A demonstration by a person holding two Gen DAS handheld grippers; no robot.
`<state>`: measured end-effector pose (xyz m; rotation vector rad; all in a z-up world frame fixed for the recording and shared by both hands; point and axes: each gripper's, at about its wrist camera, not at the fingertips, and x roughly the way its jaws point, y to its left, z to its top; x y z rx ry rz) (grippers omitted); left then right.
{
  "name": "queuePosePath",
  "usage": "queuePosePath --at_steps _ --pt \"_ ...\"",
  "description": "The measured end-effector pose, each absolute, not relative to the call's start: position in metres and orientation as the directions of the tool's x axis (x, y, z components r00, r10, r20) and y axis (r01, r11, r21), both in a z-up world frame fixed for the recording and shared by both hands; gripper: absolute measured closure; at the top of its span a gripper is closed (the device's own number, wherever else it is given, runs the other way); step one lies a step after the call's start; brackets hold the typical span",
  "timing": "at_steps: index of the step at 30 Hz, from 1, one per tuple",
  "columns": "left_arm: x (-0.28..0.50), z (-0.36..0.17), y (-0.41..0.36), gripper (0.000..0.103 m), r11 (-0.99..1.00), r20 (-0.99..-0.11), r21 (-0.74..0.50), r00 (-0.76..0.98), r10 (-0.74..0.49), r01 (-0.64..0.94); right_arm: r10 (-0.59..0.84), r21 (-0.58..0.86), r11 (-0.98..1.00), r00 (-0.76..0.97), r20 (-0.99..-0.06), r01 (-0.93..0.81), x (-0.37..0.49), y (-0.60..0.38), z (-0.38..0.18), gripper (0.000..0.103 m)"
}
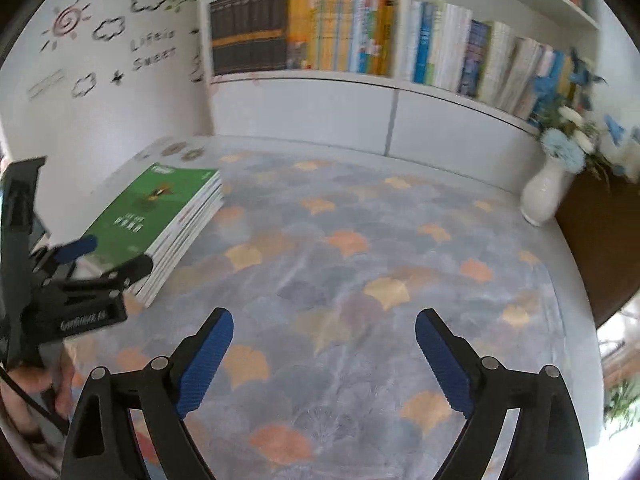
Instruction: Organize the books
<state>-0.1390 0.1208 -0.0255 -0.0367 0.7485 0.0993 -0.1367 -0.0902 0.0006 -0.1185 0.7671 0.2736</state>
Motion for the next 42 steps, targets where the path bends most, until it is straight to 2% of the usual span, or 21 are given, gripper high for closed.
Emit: queuePosePath --at_steps 3,7,19,32,38,42 --pt "-0.139 -0.026 0.119 0.001 0.993 -0.68 0.021 0.726 0.101 -0.118 0.225 0.037 0.958 0.669 -0.708 -0.283 -0.129 -0.088 -0.01 0.01" --pt "-0.139 -0.027 0.123 0.001 0.991 -0.682 -0.013 0.726 0.086 -0.13 0.19 -0.029 0.952 0.664 -0.723 -0.303 -0.126 -0.074 -0.021 0.01" --pt "-0.139 -0.034 0.124 0.001 0.991 -0.697 -0.019 0.713 0.082 -0.133 0.272 0.07 0.942 0.627 -0.73 -0.328 -0.116 -0.076 -0.033 0.01" --pt "-0.143 -0.032 0.121 0.001 0.991 -0.688 -0.024 0.721 0.081 -0.133 0.278 0.071 0.941 0.638 -0.718 -0.331 -0.118 -0.073 -0.032 0.01" --pt "-0.143 -0.032 0.122 0.001 0.99 -0.69 -0.022 0.719 0.088 -0.142 0.369 0.16 0.918 0.631 -0.682 -0.363 -0.121 -0.077 -0.025 0.01" --pt "-0.144 -0.031 0.122 0.001 0.989 -0.685 -0.026 0.723 0.087 -0.144 0.363 0.16 0.922 0.643 -0.675 -0.352 -0.122 -0.077 -0.023 0.01"
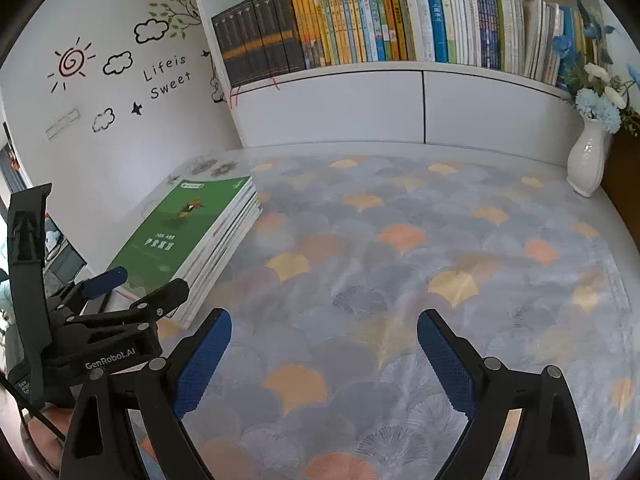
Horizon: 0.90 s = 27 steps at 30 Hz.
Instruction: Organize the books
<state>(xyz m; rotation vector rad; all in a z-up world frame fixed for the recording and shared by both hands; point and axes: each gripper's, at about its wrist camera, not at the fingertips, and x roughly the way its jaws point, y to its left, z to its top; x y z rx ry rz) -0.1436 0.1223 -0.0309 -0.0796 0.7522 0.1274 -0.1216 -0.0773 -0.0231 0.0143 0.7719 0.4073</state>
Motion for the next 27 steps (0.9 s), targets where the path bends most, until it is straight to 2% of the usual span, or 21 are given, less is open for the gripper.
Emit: queuePosePath --at_steps 11,27 --pt "-0.1444 -0.0303 0.1259 0.001 0.988 -0.679 -0.036 0.729 0.086 -0.15 0.378 0.187 0.918 0.634 -0.674 -0.349 -0.1196 -0.078 -0.0246 0.01" --pt "-0.1446 -0.0266 0.1322 0.001 0.986 -0.675 -0.053 0.733 0.082 -0.158 0.336 0.145 0.933 0.651 -0.68 -0.33 -0.1211 -0.0735 -0.0249 0.01"
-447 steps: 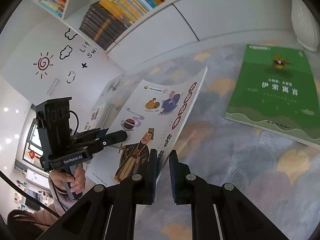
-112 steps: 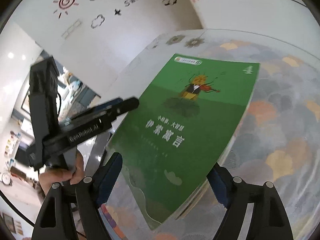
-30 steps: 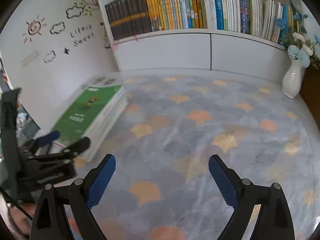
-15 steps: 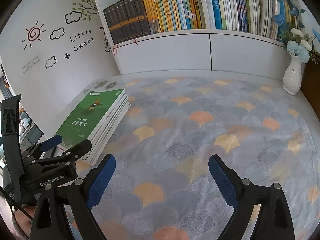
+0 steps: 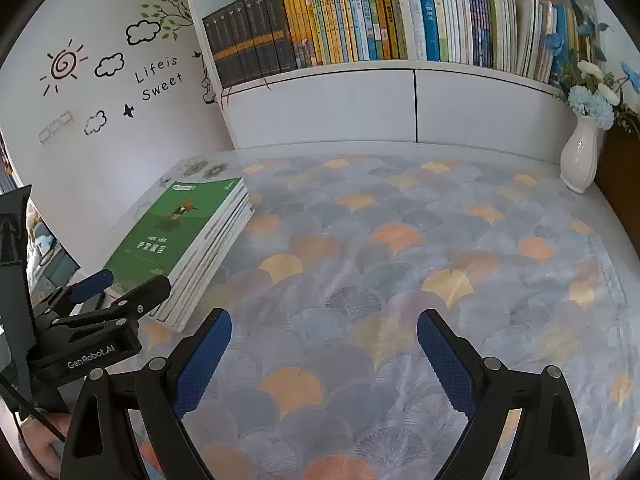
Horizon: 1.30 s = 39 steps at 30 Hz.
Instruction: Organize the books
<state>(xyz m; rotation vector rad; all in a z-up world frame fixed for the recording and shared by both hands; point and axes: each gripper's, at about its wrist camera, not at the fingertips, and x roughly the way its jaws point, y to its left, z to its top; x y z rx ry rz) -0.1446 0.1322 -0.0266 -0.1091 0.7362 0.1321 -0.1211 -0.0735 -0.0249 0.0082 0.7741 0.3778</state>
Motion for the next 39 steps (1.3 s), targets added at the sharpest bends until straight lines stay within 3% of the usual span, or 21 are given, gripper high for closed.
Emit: queuePosePath --at_steps 16,31,39 --pt "-0.142 -0.033 0.132 0.001 0.986 -0.695 -0.069 0.716 0.062 -0.153 0.34 0.136 0.928 0.639 -0.69 -0.347 -0.121 -0.067 -0.027 0.01" --pt "-0.143 -0.033 0.124 0.001 0.989 -0.69 -0.005 0.717 0.102 -0.146 0.337 0.131 0.928 0.636 -0.694 -0.349 -0.124 -0.063 -0.027 0.01" --pt "-0.142 -0.033 0.114 0.001 0.978 -0.684 0.1 0.701 0.202 -0.184 0.332 0.116 0.926 0.627 -0.705 -0.359 -0.128 -0.058 -0.03 0.01"
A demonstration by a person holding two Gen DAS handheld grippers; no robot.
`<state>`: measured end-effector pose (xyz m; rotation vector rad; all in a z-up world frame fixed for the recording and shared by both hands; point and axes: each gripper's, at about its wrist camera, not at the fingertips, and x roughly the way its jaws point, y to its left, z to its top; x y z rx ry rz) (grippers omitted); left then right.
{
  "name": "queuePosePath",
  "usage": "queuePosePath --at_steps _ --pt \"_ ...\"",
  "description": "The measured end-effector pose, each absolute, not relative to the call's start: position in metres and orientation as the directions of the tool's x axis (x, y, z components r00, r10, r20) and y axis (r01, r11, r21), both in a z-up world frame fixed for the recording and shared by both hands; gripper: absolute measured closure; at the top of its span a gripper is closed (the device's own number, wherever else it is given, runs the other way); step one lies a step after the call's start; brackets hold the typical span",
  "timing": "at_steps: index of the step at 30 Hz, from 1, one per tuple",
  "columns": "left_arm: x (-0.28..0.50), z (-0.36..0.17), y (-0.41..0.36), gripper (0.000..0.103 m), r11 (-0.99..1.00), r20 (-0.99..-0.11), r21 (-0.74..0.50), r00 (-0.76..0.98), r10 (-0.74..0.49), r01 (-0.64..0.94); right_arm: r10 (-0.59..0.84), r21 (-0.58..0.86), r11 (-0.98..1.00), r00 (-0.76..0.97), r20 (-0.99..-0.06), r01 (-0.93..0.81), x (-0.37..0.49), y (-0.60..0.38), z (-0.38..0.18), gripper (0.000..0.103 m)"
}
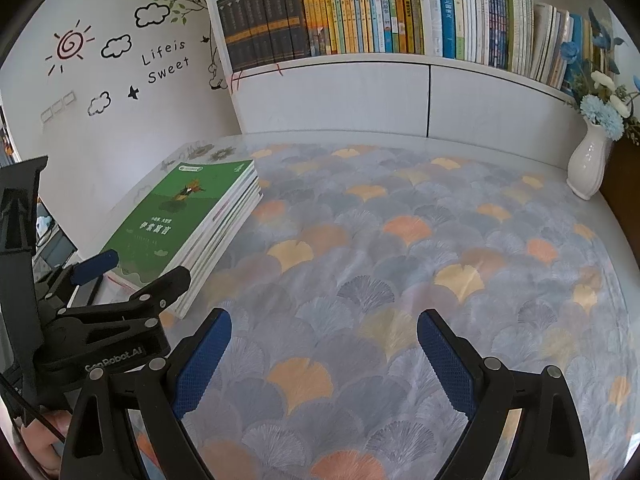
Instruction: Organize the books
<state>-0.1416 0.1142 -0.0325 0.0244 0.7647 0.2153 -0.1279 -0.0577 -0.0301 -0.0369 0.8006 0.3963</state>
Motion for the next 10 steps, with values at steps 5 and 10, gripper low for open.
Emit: queuePosePath --at_steps 5,10 --pt "-0.144 -0.031 0.099 0.001 0.941 -0.643 0.257 0.688 0.336 -0.219 0.336 0.12 0.925 0.63 -0.701 -0.359 -0.131 -0.059 -0.029 0.01" --pt "-0.15 -0.029 0.099 0.001 0.978 -0.666 0.141 0.716 0.209 -0.154 0.345 0.135 0.925 0.636 -0.691 -0.355 -0.133 -0.063 -0.027 0.01"
